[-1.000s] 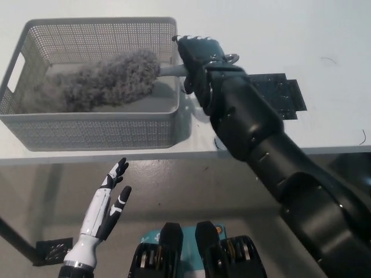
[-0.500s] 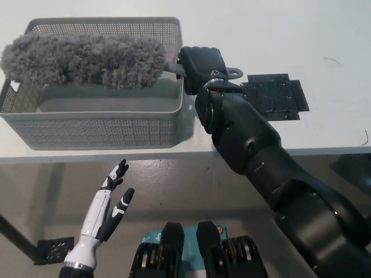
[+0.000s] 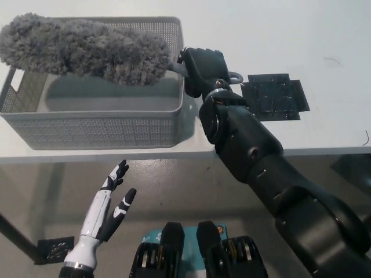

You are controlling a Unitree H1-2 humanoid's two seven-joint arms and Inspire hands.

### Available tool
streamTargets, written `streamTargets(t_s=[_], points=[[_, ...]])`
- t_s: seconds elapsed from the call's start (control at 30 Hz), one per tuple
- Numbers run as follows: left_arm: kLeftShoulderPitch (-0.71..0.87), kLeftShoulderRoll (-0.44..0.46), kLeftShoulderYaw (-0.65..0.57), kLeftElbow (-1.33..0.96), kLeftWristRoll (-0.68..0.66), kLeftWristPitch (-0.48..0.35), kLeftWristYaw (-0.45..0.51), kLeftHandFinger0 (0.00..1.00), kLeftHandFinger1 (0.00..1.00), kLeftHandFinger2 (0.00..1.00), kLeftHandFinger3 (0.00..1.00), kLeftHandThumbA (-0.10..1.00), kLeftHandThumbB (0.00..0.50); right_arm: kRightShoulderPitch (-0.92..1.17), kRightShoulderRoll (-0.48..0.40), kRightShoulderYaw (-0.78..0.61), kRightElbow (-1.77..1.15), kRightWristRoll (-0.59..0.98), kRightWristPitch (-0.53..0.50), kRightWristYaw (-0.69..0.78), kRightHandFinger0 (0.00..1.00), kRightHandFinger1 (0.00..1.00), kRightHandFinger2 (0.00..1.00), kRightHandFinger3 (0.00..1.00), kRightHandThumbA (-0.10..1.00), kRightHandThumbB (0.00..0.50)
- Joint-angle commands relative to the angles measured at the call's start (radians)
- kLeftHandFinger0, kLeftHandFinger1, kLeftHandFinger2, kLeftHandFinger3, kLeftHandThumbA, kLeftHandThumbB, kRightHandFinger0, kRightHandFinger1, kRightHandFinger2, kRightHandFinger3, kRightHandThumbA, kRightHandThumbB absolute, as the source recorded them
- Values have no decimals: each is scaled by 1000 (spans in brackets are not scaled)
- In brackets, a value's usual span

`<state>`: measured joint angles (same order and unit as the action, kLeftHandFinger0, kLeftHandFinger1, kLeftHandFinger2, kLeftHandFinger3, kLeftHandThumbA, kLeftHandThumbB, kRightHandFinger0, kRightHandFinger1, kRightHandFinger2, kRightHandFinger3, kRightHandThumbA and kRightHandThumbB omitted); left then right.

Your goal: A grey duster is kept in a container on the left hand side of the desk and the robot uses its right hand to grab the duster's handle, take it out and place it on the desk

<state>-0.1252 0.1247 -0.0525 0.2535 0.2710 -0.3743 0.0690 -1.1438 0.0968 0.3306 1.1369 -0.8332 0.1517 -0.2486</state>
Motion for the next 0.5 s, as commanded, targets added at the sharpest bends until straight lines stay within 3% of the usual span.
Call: streamTargets(t_s=[0.0,0.03,0.1,0.17,0.2,0.33,0.47], points=[[-18,21,-1,-23,8,-37,4,1000,1000,1000,1000,938,0,-82,-49,-56,-86,86,-104,-183,0,0,113,1000,137,394],[-18,21,-1,-23,8,-38,5,1000,1000,1000,1000,937,0,-83,-50,-56,-92,87,-110,-183,0,0,100,1000,4,361],[-22,19,-2,-17,7,-42,7,1000,1000,1000,1000,938,0,-85,-54,-52,-91,85,-112,-191,0,0,82,1000,-100,323],[-25,21,-2,-12,14,-47,12,1000,1000,1000,1000,940,0,-85,-55,-48,-87,85,-123,-206,0,0,72,1000,-100,296],[-25,21,-2,-12,13,-48,11,1000,1000,1000,1000,942,0,-82,-55,-48,-88,86,-127,-212,0,0,54,1000,-100,242],[-26,21,-4,-14,16,-48,10,1000,1000,1000,1000,951,0,-76,-58,-48,-89,91,-139,-246,0,0,0,1000,-100,243],[-26,23,-6,-15,21,-47,10,1000,1000,1000,1000,969,0,-65,-59,-68,-100,121,-162,-268,0,0,11,1000,-100,202]])
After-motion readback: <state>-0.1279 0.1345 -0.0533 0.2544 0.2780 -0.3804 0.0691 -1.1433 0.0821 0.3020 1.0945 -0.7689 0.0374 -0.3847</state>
